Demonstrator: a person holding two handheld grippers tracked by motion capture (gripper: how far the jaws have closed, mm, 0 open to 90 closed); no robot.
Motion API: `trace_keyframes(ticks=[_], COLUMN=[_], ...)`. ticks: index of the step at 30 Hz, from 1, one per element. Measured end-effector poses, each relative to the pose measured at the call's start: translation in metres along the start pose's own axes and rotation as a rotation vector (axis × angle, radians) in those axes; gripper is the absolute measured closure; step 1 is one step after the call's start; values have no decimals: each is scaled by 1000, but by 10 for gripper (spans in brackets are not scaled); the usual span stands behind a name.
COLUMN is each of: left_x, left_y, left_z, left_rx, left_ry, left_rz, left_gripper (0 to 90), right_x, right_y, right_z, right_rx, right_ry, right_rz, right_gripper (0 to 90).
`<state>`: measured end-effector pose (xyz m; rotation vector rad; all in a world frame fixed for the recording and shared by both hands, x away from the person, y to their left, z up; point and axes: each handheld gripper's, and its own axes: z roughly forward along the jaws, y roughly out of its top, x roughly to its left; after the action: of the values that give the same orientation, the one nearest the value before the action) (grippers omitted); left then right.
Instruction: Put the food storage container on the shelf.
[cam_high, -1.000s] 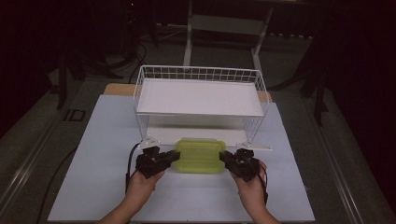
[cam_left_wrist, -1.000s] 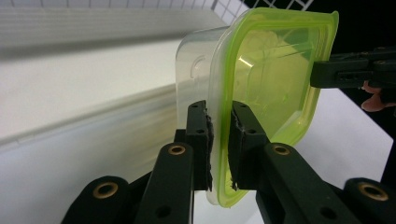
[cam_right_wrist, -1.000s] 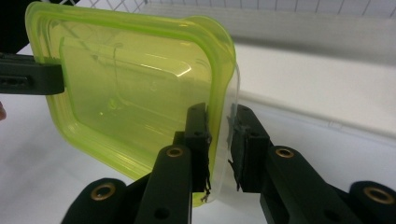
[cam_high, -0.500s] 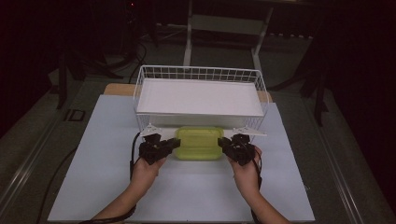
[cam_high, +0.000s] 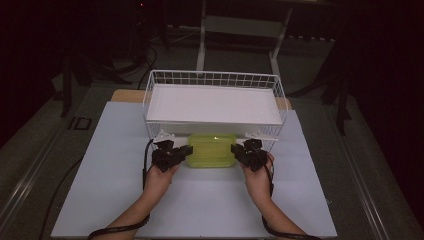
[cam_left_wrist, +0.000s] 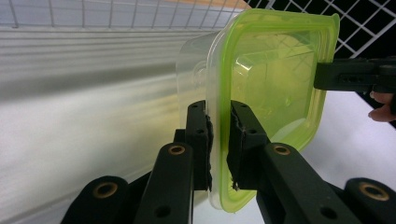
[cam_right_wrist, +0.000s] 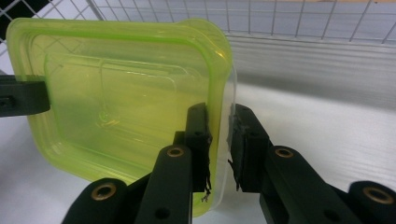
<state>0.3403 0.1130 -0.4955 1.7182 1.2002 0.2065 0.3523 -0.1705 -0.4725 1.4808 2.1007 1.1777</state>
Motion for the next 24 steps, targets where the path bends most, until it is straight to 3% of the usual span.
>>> trace_keyframes(ticks=[13, 21, 24], left_x=[15, 18, 16], left_y=[1, 4, 2], left_z=[11, 19, 25], left_rx=[-20, -64, -71], left_ry=[-8, 12, 35], left_rz=[-52, -15, 42], left_gripper=[786, 744, 701], right_x=[-2, -4, -4], right_y=[3, 5, 6], right_z=[13, 18, 22], right_rx=[-23, -37, -35], right_ry=[-11, -33, -58], right_rz=[-1, 12, 8], right_gripper=[778, 754, 720])
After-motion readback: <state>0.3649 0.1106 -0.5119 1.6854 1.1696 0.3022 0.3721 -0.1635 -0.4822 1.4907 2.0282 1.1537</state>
